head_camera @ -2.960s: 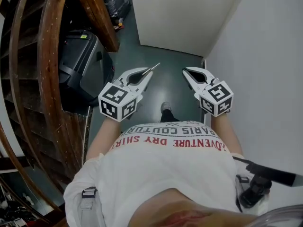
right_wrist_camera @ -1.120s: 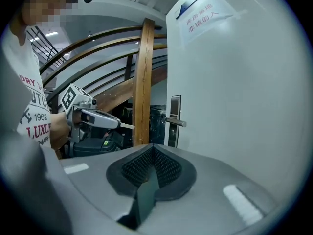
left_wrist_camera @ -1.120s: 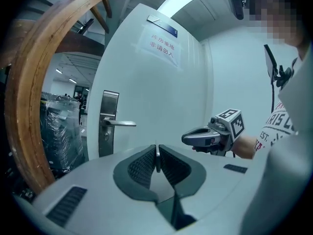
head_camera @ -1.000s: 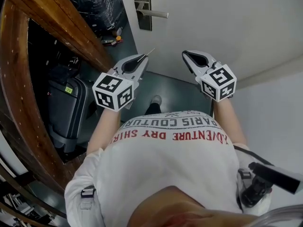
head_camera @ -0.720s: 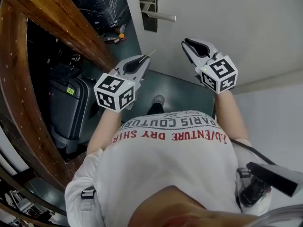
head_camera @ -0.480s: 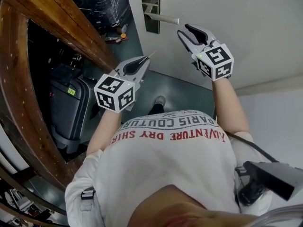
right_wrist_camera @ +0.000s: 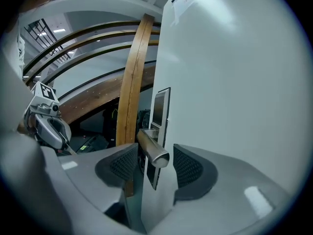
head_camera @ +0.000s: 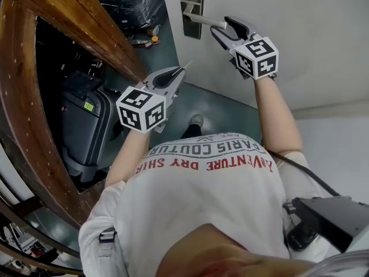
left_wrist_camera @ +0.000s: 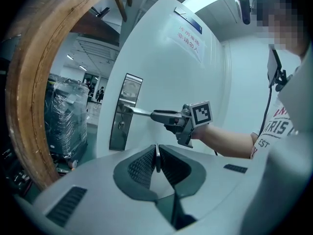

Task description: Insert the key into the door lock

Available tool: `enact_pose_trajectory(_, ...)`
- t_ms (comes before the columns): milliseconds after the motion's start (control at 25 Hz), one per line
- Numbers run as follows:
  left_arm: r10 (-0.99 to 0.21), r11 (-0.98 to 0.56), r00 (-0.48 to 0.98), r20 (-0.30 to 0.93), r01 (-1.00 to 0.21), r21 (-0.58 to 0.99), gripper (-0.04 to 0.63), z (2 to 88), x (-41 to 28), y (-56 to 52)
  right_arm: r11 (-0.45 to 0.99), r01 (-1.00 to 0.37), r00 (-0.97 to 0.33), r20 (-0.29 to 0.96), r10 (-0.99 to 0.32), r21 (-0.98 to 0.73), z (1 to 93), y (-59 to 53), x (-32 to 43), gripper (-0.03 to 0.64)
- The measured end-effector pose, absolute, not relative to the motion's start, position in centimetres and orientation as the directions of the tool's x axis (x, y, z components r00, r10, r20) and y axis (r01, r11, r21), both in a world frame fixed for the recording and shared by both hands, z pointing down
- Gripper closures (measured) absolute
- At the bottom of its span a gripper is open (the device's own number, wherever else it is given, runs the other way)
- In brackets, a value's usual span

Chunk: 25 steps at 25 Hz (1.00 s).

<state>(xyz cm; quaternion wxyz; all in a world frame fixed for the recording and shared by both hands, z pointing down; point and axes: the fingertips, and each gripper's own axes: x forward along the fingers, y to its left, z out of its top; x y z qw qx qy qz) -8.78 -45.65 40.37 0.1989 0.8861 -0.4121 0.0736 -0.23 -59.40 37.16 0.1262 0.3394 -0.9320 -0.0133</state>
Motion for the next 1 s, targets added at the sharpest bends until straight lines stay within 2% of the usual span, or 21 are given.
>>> enact_pose_trajectory(160,-0.702,-0.571,0.650,0.291,-0.757,0.317,0.574,40.8,-8.9,-46.2,0.766,-0.633,-0.734,0.229,-0.639,0.111,37.6,-59.6,-0.3,0.449)
enact_pose_trajectory(440,-0.701,-0.567,0.662,0.265,-0.743,0.356,0.574,40.6,-8.4,-47.5,0.773,-0.625,-0.741,0.229,-0.631,0.106,37.7,-59.7,-0.2,0.454)
enact_pose_trajectory(640,-0.739,-0.494,0.650,0.176,-0.701,0.515,0.574,39.9,-9.1,-50.5,0.768,-0.633,-0.739,0.220,-0.636,0.097,37.6,-59.8,-0.2,0.453)
enact_pose_trajectory(840,-0.807,-0.358,0.588,0.045,-0.550,0.755,0.574,40.3,-10.4,-54.8,0.769,-0.632,-0.741,0.218,-0.635,0.093,37.7,-59.7,-0.2,0.453)
enact_pose_trajectory(1000,-0.853,-0.254,0.522,-0.008,-0.402,0.880,0.574,42.4,-10.9,-57.8,0.767,-0.635,-0.739,0.220,-0.637,0.088,37.8,-59.7,-0.3,0.453)
